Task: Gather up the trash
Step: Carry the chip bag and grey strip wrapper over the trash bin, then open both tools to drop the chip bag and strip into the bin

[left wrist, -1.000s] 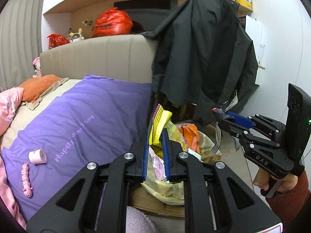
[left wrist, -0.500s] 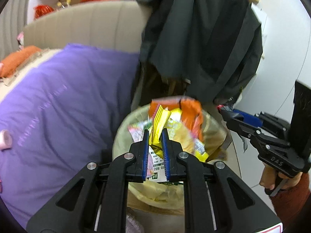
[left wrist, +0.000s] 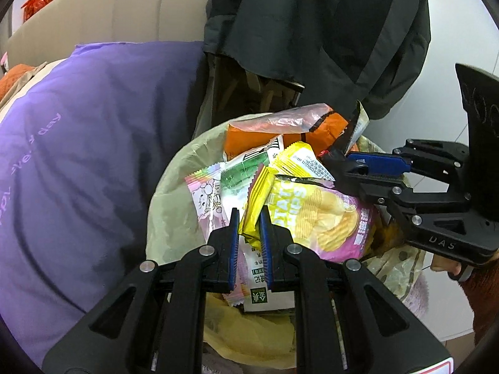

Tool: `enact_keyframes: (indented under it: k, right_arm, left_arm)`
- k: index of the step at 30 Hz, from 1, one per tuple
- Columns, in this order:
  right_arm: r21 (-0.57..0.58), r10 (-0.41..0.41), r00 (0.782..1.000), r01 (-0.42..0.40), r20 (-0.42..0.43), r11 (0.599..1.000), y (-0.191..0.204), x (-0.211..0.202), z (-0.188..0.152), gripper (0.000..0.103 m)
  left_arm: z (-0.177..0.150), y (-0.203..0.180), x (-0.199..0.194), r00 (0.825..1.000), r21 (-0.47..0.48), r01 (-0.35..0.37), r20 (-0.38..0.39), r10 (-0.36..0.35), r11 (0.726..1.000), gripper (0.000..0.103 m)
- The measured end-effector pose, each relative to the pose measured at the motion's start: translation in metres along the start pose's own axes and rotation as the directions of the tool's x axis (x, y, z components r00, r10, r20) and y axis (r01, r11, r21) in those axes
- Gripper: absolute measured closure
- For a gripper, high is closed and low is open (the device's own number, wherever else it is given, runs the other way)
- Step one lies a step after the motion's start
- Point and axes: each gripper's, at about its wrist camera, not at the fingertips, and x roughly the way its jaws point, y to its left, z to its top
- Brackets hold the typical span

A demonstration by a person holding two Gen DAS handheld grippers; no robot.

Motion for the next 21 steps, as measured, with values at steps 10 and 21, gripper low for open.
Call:
enact_keyframes:
  k: [10,21]
  right_arm:
    - [0.020,0.011,1.000,-0.011,0.006,1.000,0.002,-0.007,-0.008,0.078]
    - [0.053,0.022,0.999,-0.024,0.043,0.998,0.003,-0.022,-0.014,0.076]
  left_arm:
    - [-0.008,0.006,-0.005,0.998,-0.034,0.057,-0.013,-0.057,0.998,0.091]
    - [-0.009,0.009,-0.024,0.996,-0.075,0.085,0.032,-0.083,0.994,0.088]
